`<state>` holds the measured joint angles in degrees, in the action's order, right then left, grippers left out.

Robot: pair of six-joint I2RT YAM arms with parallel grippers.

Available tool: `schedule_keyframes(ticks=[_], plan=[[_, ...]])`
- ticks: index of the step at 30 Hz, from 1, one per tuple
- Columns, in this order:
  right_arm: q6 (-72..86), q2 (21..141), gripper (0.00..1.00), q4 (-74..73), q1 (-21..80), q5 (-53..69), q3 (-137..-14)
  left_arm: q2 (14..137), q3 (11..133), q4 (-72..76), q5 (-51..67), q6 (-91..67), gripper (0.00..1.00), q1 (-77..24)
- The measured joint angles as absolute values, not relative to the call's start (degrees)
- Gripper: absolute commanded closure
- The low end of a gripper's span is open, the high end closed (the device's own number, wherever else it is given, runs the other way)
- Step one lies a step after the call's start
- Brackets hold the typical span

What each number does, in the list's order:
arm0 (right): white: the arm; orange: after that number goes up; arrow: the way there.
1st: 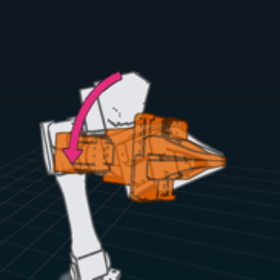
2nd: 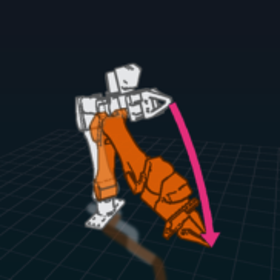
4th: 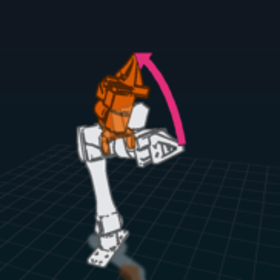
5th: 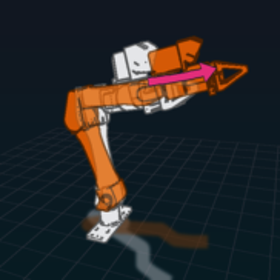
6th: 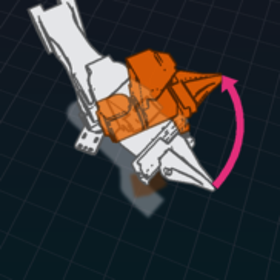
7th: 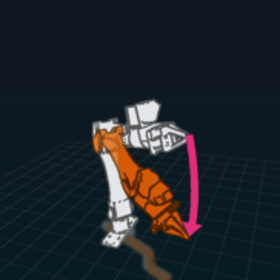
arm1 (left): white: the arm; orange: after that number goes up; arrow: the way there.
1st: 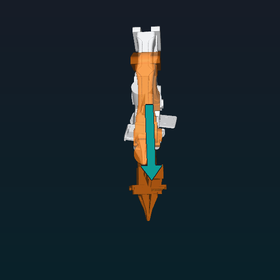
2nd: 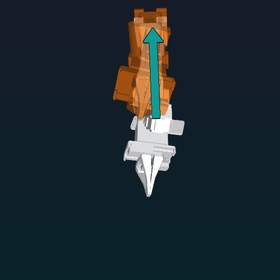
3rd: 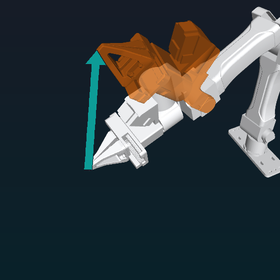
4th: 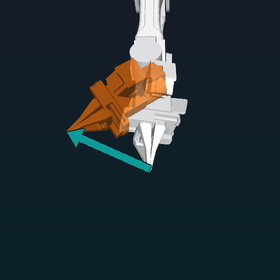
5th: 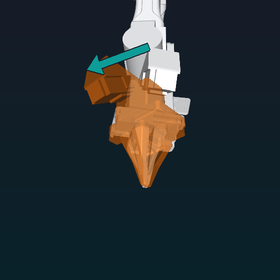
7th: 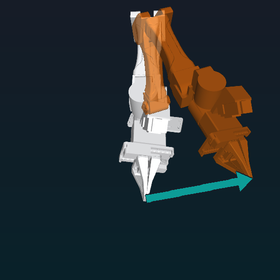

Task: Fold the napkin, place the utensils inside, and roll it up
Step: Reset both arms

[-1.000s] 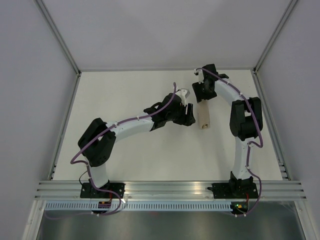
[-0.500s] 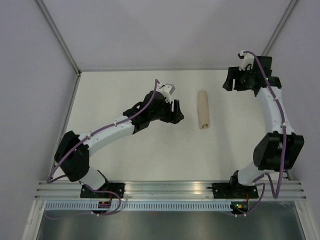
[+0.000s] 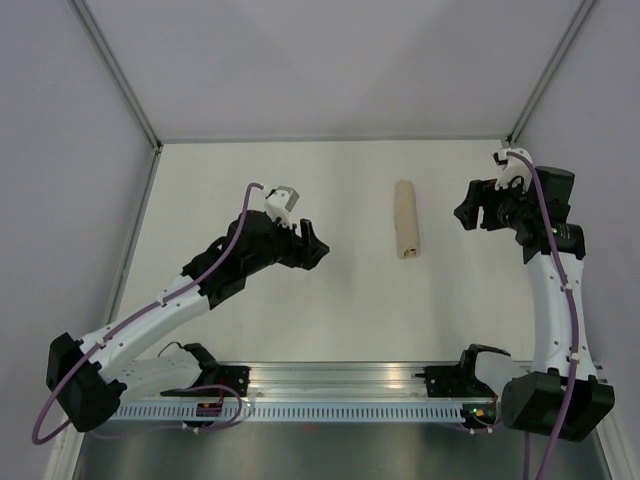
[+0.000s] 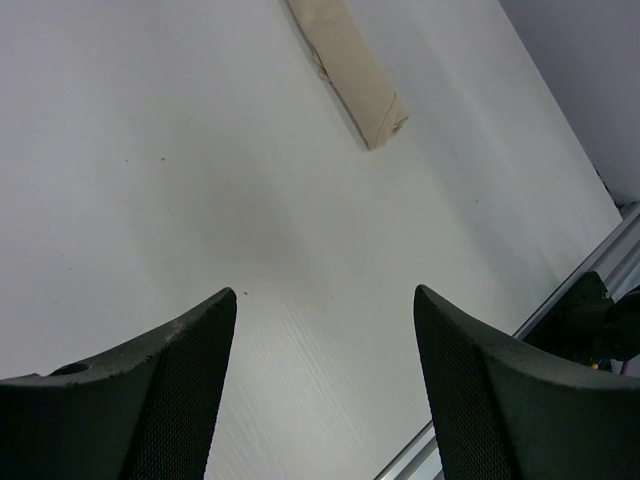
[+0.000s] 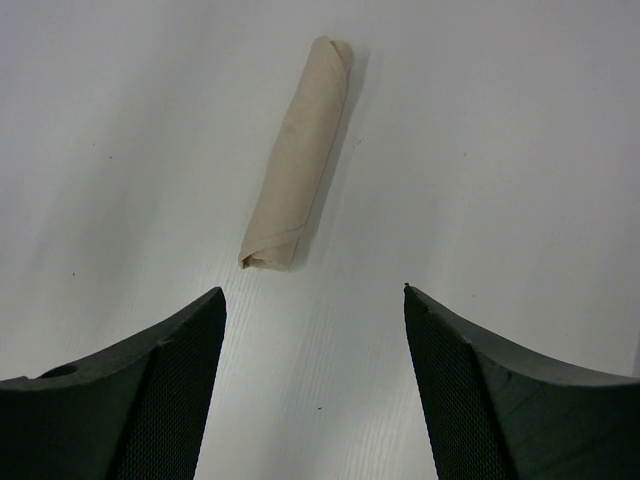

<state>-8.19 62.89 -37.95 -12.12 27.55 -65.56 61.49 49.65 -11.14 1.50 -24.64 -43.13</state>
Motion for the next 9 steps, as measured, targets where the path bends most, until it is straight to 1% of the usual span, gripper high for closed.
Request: schedule_keyframes(ticks=[7, 9], plan=[[-8.84, 59.11, 0.22, -37.10, -12.75, 26.87, -63.81, 58.17, 49.10, -13.15, 1.30, -24.64, 0.23, -43.09], [-8.84, 58.54, 0.21, -36.95, -13.02, 26.89, -63.66, 57.95, 49.10, -13.67, 1.30, -24.62, 0.23, -43.09]])
